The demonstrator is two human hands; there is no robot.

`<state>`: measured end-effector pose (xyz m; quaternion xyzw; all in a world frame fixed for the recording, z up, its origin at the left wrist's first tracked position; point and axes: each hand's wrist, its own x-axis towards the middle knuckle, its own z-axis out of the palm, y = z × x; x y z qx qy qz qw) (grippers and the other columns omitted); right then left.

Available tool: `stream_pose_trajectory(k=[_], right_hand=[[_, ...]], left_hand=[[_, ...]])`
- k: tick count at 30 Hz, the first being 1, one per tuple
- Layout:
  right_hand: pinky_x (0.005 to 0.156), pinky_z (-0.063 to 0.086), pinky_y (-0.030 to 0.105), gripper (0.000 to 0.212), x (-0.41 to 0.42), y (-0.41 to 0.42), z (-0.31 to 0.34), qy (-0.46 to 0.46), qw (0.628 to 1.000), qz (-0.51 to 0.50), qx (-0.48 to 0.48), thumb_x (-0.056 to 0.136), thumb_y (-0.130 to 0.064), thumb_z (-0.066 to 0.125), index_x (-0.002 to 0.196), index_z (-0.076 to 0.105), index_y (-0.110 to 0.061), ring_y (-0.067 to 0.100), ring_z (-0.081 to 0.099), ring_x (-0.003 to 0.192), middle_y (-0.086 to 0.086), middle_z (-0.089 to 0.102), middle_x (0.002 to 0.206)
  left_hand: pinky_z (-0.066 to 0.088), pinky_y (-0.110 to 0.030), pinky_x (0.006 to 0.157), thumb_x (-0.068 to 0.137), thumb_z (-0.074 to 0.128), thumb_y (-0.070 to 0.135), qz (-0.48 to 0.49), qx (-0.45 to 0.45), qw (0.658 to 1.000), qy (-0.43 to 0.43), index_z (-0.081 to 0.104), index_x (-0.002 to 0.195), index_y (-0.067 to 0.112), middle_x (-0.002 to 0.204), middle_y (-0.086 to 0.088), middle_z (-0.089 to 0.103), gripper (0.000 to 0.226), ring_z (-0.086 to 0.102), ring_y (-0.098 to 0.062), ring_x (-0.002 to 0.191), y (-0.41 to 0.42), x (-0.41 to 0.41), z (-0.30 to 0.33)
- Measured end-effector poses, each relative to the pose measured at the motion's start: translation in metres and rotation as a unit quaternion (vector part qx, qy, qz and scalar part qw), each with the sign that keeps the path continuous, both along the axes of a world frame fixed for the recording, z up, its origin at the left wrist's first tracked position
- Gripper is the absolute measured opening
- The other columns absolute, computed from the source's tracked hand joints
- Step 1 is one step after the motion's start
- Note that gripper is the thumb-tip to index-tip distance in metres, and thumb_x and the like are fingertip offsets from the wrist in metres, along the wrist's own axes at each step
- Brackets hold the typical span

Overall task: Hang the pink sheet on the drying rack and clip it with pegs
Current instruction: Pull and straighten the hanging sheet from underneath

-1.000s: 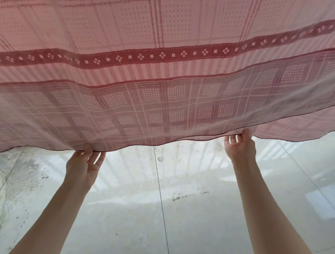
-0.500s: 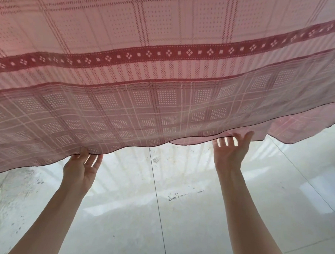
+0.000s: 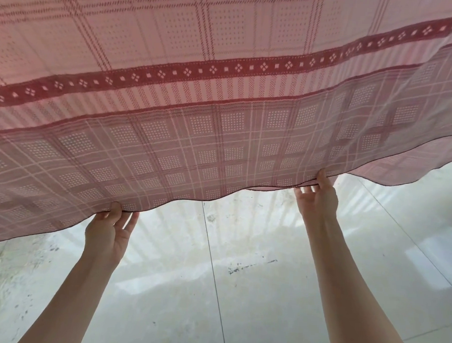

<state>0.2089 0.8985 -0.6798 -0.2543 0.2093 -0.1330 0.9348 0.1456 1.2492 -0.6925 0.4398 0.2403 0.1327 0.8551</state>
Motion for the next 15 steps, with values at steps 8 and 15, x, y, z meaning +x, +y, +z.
stream_pose_trajectory(k=[8,15], right_hand=[[0.086,0.052,0.031,0.011,0.001,-0.004,-0.012,-0.027,0.999,-0.002,0.039,0.094,-0.01,0.05,0.1,0.059,-0.008,0.014,0.061,0.098,0.002,0.06,0.104],[0.079,0.052,0.032,0.016,0.007,0.001,-0.023,-0.06,0.994,-0.001,0.096,0.097,-0.007,0.044,0.106,0.056,-0.002,0.016,0.06,0.1,0.006,0.061,0.107]], left_hand=[[0.049,-0.043,0.079,0.095,0.043,0.003,-0.001,0.002,1.0,-0.003,0.055,0.087,0.018,0.077,0.014,0.073,0.021,0.067,-0.007,0.089,-0.004,0.004,-0.003],[0.048,-0.044,0.08,0.096,0.042,0.004,-0.001,0.016,1.0,0.001,0.055,0.089,0.019,0.077,0.015,0.072,0.021,0.066,-0.007,0.091,0.0,0.004,-0.004]])
